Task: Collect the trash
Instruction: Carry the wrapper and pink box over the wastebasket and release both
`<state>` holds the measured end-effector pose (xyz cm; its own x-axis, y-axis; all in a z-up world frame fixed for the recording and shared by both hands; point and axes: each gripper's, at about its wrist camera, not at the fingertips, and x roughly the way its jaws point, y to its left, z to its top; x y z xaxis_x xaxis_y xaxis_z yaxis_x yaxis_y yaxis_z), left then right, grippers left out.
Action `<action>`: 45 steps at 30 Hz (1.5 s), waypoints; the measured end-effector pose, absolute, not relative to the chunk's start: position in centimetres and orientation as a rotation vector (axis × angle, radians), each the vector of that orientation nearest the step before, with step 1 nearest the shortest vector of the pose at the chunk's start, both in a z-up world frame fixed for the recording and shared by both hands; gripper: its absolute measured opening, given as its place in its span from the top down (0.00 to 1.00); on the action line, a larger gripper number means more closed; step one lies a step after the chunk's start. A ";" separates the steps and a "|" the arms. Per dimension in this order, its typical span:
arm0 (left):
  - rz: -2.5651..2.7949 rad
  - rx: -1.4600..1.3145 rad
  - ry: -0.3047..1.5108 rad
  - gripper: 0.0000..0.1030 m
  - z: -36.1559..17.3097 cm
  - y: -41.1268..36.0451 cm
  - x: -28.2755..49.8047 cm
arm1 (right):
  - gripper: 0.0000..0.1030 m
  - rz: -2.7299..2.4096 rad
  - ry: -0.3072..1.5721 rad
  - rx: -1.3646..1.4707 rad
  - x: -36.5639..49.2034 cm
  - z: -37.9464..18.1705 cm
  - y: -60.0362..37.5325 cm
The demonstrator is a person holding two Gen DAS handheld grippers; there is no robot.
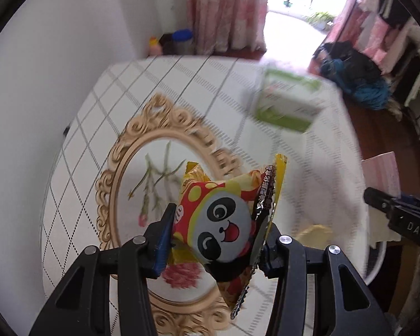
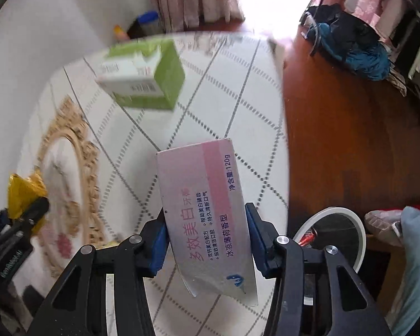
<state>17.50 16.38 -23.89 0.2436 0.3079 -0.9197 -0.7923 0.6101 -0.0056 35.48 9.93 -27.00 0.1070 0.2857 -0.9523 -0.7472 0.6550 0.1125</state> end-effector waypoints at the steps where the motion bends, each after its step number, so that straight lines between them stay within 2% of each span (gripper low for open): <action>1: 0.788 -0.528 1.062 0.56 -23.0 15.7 17.7 | 0.50 0.802 1.238 -0.433 36.1 -26.1 8.8; 8: 0.608 -0.471 0.965 0.56 -16.6 9.6 23.4 | 0.50 0.757 1.137 -0.311 38.6 -18.9 1.5; 15: 0.406 -0.457 0.963 0.56 -15.7 2.9 30.2 | 0.50 0.640 1.116 -0.220 42.5 -16.9 -9.3; 21: 0.264 -0.467 1.053 0.56 -19.6 -2.3 36.6 | 0.50 0.518 1.171 -0.183 45.8 -19.9 -17.0; 25: 0.192 -0.476 1.127 0.56 -23.2 -4.6 40.2 | 0.50 0.460 1.247 -0.155 48.3 -24.2 -20.9; 30: 0.059 -0.562 1.260 0.55 -28.4 -6.3 44.3 | 0.50 0.422 1.331 -0.113 50.4 -29.3 -23.1; 35: 0.020 -0.663 1.330 0.54 -31.4 -6.3 45.9 | 0.50 0.396 1.387 -0.091 51.8 -33.2 -23.9; 37: 0.018 -0.683 1.353 0.50 -32.3 -6.1 46.1 | 0.50 0.390 1.404 -0.087 52.4 -34.2 -24.6; 38: 0.020 -0.699 1.357 0.41 -32.6 -5.8 46.1 | 0.49 0.389 1.413 -0.086 52.6 -34.8 -24.6; 39: 0.023 -0.714 1.356 0.22 -32.9 -5.6 46.1 | 0.49 0.392 1.420 -0.084 52.7 -35.1 -24.5; 41: 0.027 -0.740 1.345 0.05 -33.1 -5.1 45.9 | 0.48 0.383 1.428 -0.081 53.0 -35.9 -24.4; 43: 0.046 -0.734 1.339 0.05 -32.7 -4.8 45.6 | 0.44 0.376 1.432 -0.083 52.9 -36.3 -24.3; 45: 0.068 -0.694 1.340 0.05 -32.4 -4.9 45.4 | 0.08 0.370 1.433 -0.082 53.0 -36.4 -24.3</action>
<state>45.42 -4.87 -32.38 0.2588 -0.3377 -0.9050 -0.4277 0.8000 -0.4209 52.97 -24.29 -36.40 0.0912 0.1999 -0.9756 -0.2977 0.9403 0.1649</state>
